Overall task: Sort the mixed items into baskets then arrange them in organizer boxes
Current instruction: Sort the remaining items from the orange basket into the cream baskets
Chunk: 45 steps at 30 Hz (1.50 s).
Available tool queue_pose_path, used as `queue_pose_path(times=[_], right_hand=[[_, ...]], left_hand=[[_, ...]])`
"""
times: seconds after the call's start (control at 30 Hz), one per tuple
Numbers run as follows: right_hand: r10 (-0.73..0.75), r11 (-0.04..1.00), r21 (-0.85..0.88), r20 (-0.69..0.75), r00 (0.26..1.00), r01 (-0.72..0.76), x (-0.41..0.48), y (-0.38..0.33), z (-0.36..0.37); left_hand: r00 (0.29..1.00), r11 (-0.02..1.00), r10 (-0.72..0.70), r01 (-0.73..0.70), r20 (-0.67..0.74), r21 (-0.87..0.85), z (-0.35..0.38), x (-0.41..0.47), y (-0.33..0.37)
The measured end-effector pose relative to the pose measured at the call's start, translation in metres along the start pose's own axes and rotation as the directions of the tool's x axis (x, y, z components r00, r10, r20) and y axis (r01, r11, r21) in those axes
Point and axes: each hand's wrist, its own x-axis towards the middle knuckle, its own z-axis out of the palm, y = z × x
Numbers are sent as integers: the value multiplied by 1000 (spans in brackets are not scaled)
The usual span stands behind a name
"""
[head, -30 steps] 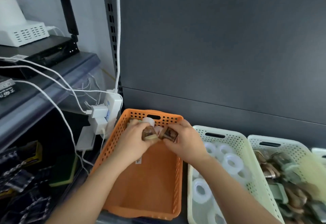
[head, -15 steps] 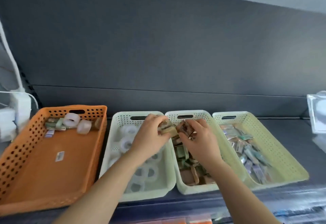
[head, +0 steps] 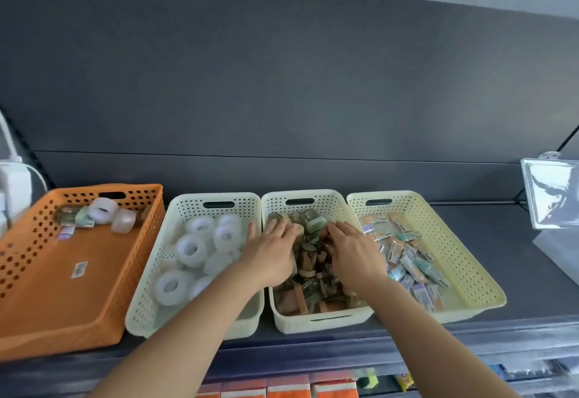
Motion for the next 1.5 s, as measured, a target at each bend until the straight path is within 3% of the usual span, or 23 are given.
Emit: queue_pose_path(times=[0.1,0.4,0.8,1.03,1.13,1.3,1.5], right_hand=[[3,999,41,-15,1000,-2,5,-3,1],[-104,973,189,-156,982,133,40,-71,-5],[-391,882,270,-36,920,386,104,-233,22],[-545,835,172,133,828,522,135,-310,51],[-550,832,66,225,805,550,144,-330,63],[-458,865,-54,323,828,499,154,-349,73],[-410,898,-33,295,863,438,161,-356,71]], left_hand=[[1000,1000,-2,2,-8,-17,-6,-6,-6],[965,998,-64,69,-253,12,-37,-39,-71],[874,933,-344,360,-345,-19,-59,-98,-234],[887,917,-394,398,-240,-32,-44,-97,-303],[902,926,-371,376,-222,-22,-38,-90,-321],[904,938,-344,344,-255,-44,-30,-79,-343],[890,926,-378,368,-254,-87,-31,-68,-352]])
